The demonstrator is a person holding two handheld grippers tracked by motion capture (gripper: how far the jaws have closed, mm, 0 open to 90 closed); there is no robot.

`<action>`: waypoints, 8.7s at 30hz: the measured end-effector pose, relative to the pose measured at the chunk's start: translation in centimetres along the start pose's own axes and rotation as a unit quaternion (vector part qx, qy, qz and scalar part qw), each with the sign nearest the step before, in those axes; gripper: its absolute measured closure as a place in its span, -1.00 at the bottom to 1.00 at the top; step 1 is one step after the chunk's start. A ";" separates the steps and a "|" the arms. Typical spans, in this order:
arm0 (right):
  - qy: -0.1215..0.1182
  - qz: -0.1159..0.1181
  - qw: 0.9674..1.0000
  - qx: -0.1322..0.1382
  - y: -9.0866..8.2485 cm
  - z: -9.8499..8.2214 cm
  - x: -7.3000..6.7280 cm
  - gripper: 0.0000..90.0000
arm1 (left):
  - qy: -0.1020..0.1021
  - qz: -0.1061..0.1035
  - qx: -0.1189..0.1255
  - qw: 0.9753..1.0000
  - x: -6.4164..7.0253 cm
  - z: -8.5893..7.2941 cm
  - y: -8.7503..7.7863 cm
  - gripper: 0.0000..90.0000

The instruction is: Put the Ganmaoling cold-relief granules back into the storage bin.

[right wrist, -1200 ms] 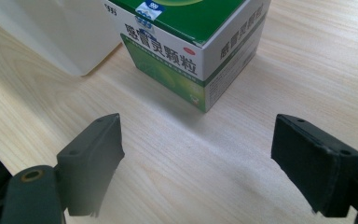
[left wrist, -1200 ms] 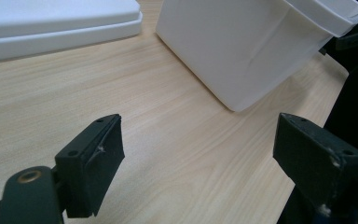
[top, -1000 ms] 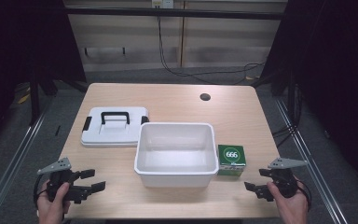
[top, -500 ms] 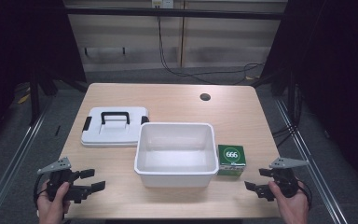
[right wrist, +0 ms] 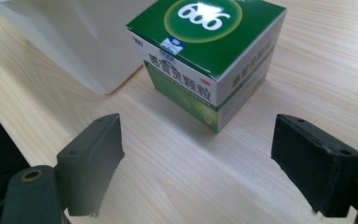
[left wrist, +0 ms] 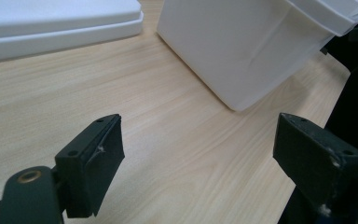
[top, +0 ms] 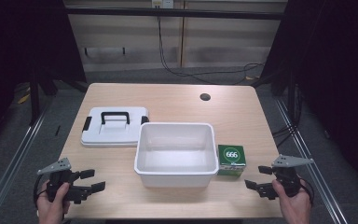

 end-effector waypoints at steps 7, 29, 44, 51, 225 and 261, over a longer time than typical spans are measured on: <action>-0.015 0.011 1.000 -0.001 -0.9 1.4 -0.2 -0.65 | -0.003 0.000 0.004 1.000 0.0 0.0 -0.1 -0.64; -0.073 0.036 0.996 -0.039 -1.7 4.2 -0.2 -0.69 | -0.006 0.002 0.003 1.000 -0.1 0.0 0.0 -0.64; -0.127 0.033 0.986 -0.102 -0.4 6.6 0.4 -0.69 | -0.006 0.000 0.004 1.000 -0.1 0.0 -0.1 -0.64; -0.176 0.031 0.979 -0.094 -0.2 7.5 -0.4 -0.70 | -0.004 0.001 0.001 1.000 -0.1 0.0 0.0 -0.64; -0.373 -0.006 0.874 -0.310 -4.7 14.6 -0.8 -0.63 | -0.003 -0.008 0.004 1.000 0.0 0.2 0.1 -0.64; -0.395 0.011 0.868 -0.301 -4.6 20.7 -7.0 -0.63 | -0.005 -0.007 0.004 1.000 -0.1 0.1 0.0 -0.64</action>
Point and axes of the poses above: each handheld gripper's, and its own axes: y roughly forward along the jaws, z roughly out of its top, x roughly to its right, the point moved 10 cm from there along y, roughly forward along the jaws, and after that the axes turned 13 degrees about -x, right-handed, at the moved point
